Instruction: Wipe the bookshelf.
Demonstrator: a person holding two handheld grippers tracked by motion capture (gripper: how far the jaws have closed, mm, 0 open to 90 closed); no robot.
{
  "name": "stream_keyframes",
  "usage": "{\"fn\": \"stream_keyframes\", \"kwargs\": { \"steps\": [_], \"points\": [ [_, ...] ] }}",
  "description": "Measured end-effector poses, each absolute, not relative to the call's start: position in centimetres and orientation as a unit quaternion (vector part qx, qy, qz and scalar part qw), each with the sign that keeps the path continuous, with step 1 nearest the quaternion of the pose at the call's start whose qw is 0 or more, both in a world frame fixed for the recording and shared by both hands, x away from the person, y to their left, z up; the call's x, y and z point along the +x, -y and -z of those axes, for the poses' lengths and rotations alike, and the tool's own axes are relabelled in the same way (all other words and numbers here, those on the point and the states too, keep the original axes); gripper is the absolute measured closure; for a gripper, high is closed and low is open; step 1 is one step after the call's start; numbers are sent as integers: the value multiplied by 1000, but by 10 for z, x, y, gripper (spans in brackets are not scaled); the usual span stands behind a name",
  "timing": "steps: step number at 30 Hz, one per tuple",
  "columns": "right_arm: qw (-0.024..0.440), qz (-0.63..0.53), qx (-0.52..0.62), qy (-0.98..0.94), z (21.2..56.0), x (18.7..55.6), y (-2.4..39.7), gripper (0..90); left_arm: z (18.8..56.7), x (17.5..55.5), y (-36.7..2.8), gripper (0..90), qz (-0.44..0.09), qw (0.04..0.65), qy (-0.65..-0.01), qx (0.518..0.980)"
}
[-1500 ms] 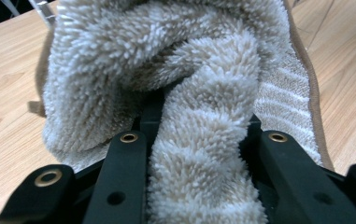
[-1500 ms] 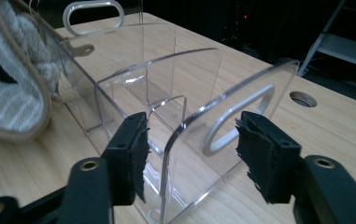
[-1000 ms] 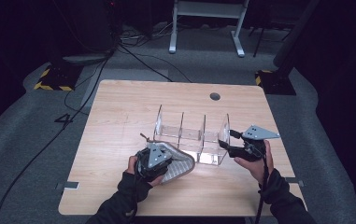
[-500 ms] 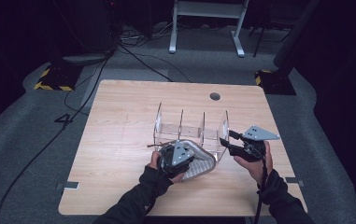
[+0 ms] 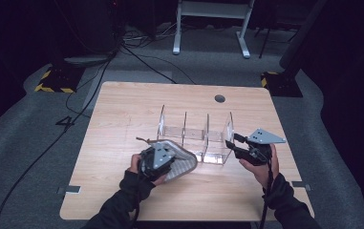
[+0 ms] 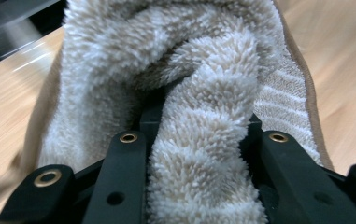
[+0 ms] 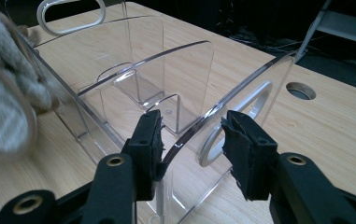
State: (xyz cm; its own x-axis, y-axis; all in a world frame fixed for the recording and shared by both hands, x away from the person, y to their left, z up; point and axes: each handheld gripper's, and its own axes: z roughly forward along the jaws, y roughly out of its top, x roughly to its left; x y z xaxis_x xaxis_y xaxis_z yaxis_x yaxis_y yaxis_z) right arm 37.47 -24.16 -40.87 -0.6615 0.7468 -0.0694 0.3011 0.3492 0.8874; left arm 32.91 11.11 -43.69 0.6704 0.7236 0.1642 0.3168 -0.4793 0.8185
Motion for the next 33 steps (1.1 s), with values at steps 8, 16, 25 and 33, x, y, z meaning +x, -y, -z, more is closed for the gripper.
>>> {"fn": "stream_keyframes", "kwargs": {
  "steps": [8, 16, 25, 33],
  "points": [
    [242, -462, 333, -786, 409, 374, 241, 575, 436, 330, -126, 665, -247, 419, -333, 807],
    [246, -460, 335, -785, 408, 373, 240, 580, 433, 334, -69, 663, -228, 446, -277, 820],
    [248, -461, 332, -785, 409, 374, 240, 582, 441, 338, 12, 666, -206, 457, -211, 839],
    [255, -462, 325, -785, 409, 373, 239, 596, 451, 338, 51, 666, -214, 438, -174, 856]
  ]
}}
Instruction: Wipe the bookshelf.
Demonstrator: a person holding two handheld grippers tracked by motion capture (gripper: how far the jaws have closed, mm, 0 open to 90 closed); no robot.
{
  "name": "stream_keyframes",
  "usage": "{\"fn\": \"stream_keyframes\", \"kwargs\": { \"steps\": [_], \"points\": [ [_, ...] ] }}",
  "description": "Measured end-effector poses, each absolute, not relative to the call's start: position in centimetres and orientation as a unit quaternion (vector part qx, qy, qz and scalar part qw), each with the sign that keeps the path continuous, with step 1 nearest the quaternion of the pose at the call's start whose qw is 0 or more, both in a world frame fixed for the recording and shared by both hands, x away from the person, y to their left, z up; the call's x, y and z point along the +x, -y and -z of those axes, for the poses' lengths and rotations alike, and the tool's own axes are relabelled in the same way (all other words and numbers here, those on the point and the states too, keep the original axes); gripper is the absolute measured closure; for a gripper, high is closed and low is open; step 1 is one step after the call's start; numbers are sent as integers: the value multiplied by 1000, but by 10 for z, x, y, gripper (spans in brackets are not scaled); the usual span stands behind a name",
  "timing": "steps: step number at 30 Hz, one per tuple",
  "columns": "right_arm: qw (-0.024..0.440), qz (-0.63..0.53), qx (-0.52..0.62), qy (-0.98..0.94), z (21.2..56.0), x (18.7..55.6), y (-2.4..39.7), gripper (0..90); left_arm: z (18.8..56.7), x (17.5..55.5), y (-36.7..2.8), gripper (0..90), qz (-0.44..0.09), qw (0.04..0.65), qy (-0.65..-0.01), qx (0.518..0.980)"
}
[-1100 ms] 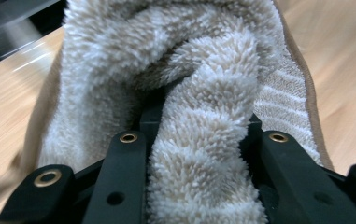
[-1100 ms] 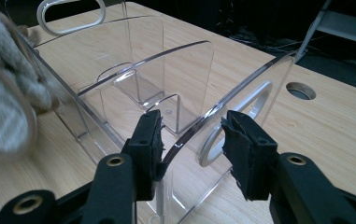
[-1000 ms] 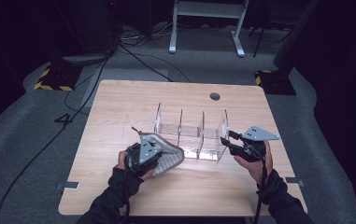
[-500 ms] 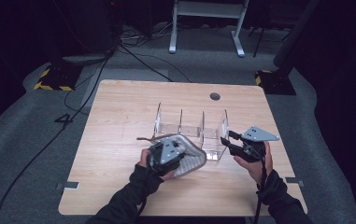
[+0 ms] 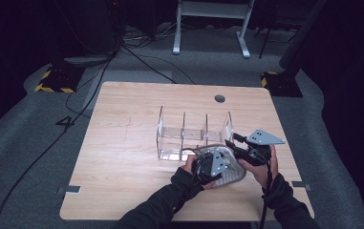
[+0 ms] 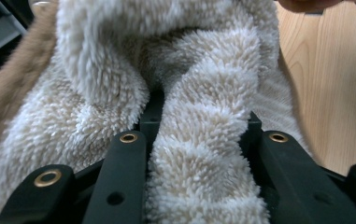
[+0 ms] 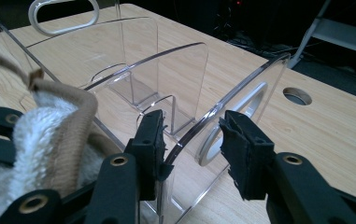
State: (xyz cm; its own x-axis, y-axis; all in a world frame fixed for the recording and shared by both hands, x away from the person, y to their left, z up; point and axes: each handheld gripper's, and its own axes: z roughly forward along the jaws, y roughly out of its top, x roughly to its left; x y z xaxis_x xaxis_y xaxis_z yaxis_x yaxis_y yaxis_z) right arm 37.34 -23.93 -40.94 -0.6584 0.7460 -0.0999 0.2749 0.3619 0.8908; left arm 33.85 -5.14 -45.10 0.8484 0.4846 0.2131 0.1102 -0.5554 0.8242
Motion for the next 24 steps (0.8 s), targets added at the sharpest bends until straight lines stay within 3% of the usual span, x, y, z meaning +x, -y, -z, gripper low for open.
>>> {"fn": "stream_keyframes", "kwargs": {
  "steps": [8, 18, 24],
  "points": [
    [256, -461, 328, -784, 409, 373, 239, 600, 446, 337, 17, 668, -226, 415, -193, 860],
    [258, -459, 331, -783, 409, 372, 239, 604, 435, 325, -100, 666, -279, 371, -281, 840],
    [258, -456, 335, -783, 408, 371, 239, 608, 436, 327, -139, 665, -292, 374, -330, 816]
  ]
}}
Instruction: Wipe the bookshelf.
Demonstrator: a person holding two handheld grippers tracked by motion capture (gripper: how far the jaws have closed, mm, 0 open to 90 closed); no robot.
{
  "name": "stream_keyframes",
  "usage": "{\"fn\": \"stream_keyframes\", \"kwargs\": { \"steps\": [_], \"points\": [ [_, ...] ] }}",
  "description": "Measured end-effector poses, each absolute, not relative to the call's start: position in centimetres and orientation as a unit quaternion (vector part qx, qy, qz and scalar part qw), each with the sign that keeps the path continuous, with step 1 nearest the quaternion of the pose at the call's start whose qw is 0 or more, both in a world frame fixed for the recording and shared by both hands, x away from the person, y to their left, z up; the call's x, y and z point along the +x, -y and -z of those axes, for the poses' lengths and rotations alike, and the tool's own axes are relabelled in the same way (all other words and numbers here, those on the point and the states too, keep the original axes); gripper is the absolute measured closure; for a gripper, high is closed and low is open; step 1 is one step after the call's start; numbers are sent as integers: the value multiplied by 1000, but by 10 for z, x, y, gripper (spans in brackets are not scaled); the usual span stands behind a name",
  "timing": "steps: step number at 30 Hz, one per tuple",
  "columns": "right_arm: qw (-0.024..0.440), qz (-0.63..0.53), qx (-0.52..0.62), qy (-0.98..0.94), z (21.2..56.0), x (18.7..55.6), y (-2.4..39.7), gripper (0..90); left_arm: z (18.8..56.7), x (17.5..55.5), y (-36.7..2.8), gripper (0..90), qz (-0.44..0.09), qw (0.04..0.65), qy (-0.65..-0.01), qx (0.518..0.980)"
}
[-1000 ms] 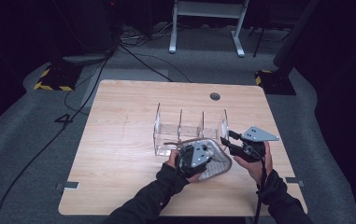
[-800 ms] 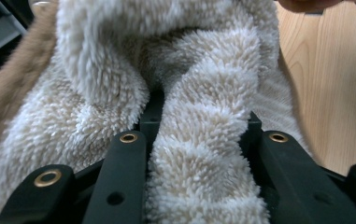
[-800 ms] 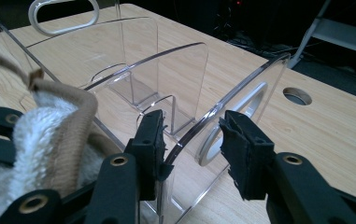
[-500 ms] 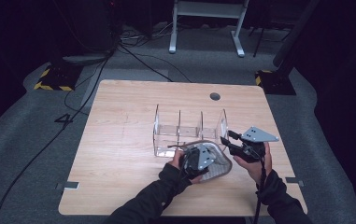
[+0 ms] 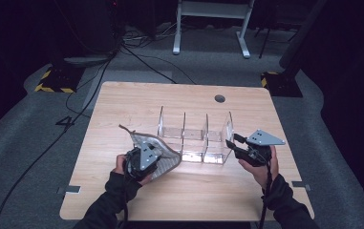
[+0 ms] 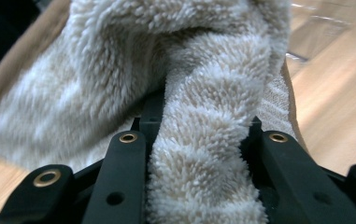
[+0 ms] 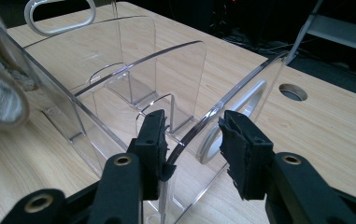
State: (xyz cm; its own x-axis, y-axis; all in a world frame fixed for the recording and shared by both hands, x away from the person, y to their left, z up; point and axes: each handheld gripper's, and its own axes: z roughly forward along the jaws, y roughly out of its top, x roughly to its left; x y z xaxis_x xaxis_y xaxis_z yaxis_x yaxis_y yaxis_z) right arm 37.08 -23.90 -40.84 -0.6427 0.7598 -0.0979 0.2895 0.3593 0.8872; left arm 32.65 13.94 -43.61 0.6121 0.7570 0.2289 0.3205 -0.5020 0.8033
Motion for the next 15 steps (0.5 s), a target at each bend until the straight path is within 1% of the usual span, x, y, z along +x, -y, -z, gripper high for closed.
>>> {"fn": "stream_keyframes", "kwargs": {
  "steps": [3, 5, 8, 10, 12, 15],
  "points": [
    [252, -459, 343, -780, 409, 370, 236, 610, 438, 332, -140, 665, -294, 377, -335, 812],
    [271, -447, 335, -784, 407, 365, 230, 606, 439, 334, -136, 665, -294, 377, -332, 813],
    [261, -452, 336, -784, 406, 364, 232, 606, 438, 337, -133, 660, -291, 380, -339, 810],
    [261, -453, 337, -783, 407, 364, 233, 606, 438, 338, -132, 661, -288, 383, -344, 808],
    [271, -447, 336, -783, 406, 361, 232, 606, 438, 340, -129, 659, -286, 388, -357, 800],
    [263, -453, 339, -782, 406, 361, 234, 609, 438, 338, -128, 661, -288, 390, -359, 798]
  ]
}}
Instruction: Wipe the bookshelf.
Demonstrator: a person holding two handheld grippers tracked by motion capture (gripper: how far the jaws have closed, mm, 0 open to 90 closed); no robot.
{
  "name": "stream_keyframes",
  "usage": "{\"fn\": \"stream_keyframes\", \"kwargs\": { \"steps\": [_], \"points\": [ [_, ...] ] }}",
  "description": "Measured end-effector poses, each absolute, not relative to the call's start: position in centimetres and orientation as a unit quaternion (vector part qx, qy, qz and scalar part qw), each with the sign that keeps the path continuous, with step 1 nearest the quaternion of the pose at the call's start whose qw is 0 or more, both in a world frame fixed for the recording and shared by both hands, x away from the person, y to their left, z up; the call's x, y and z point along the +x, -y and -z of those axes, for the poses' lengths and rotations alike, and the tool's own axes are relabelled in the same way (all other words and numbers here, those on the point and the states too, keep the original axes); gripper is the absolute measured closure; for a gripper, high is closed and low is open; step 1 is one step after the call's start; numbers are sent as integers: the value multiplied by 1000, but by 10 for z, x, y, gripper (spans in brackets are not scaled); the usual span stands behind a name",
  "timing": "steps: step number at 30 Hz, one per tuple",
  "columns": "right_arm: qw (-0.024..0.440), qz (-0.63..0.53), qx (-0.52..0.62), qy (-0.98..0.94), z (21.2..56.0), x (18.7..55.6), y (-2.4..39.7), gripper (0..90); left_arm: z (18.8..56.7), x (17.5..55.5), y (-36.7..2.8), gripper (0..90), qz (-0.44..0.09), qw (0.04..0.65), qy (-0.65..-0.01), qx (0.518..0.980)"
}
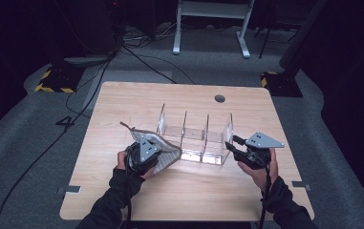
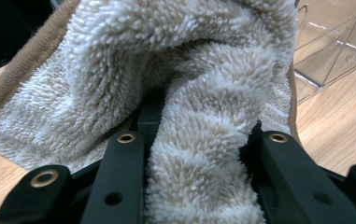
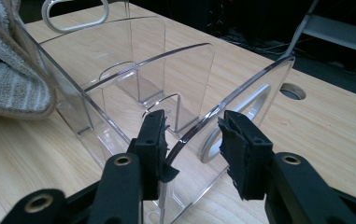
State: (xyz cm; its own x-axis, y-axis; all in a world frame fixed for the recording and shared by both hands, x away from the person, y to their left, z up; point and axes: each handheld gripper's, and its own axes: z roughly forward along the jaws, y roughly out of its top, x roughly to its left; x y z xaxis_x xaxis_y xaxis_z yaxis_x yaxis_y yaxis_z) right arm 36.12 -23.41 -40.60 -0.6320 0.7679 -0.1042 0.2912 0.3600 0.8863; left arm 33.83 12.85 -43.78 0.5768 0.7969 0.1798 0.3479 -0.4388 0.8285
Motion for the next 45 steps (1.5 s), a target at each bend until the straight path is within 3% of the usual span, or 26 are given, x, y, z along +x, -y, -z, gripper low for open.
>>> {"fn": "stream_keyframes", "kwargs": {
  "steps": [8, 20, 26, 33, 45],
  "points": [
    [263, -455, 333, -783, 406, 358, 227, 606, 428, 326, -108, 667, -270, 438, -334, 790],
    [257, -463, 326, -783, 407, 353, 219, 611, 438, 327, 7, 658, -196, 472, -246, 824],
    [255, -464, 326, -784, 406, 353, 218, 612, 441, 326, 31, 659, -203, 461, -230, 833],
    [254, -465, 328, -782, 407, 353, 218, 617, 438, 325, 13, 667, -223, 443, -236, 835],
    [250, -466, 325, -784, 406, 353, 219, 621, 428, 321, -102, 666, -308, 385, -319, 809]
  ]
}}
